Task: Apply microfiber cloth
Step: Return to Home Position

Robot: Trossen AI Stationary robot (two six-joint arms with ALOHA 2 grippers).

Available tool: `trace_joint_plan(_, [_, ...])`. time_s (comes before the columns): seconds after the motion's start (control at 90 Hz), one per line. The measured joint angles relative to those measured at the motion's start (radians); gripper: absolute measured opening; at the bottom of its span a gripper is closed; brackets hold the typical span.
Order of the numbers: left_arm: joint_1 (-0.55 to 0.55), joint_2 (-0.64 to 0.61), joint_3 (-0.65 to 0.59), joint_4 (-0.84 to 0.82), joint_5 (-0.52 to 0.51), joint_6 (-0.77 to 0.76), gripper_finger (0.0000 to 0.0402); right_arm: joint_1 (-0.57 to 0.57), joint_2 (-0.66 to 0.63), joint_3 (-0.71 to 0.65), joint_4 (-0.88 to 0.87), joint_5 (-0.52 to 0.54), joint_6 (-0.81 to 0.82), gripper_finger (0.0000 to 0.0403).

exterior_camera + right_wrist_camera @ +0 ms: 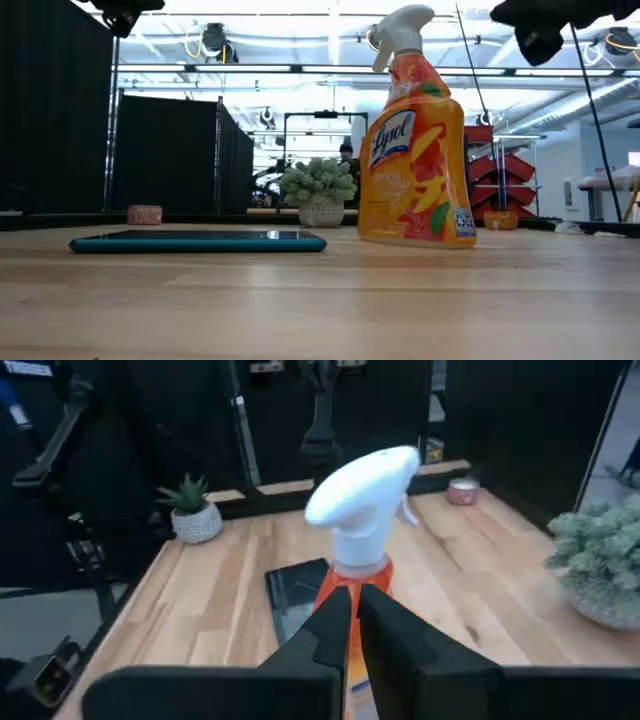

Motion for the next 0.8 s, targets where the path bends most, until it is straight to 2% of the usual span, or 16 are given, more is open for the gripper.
trace_joint_plan(0.322, [0.0, -0.001, -0.011, 0.043, 0.008, 0.003, 0.0011, -0.062, -0.106, -0.174, 0.152, -0.007, -0.016, 0.0011])
trace_joint_plan(0.5, [0.0, -0.03, -0.106, 0.108, 0.009, 0.001, 0.0011, -0.063, -0.161, -0.256, 0.242, -0.032, -0.045, 0.0011])
trace_joint_plan(0.689, [0.0, -0.101, -0.203, 0.188, 0.048, -0.004, 0.0011, -0.063, -0.222, -0.284, 0.249, -0.036, -0.069, 0.0011])
trace_joint_plan(0.8, [0.0, -0.146, -0.243, 0.22, 0.065, -0.006, 0.0011, -0.063, -0.265, -0.301, 0.246, -0.092, -0.094, 0.0011])
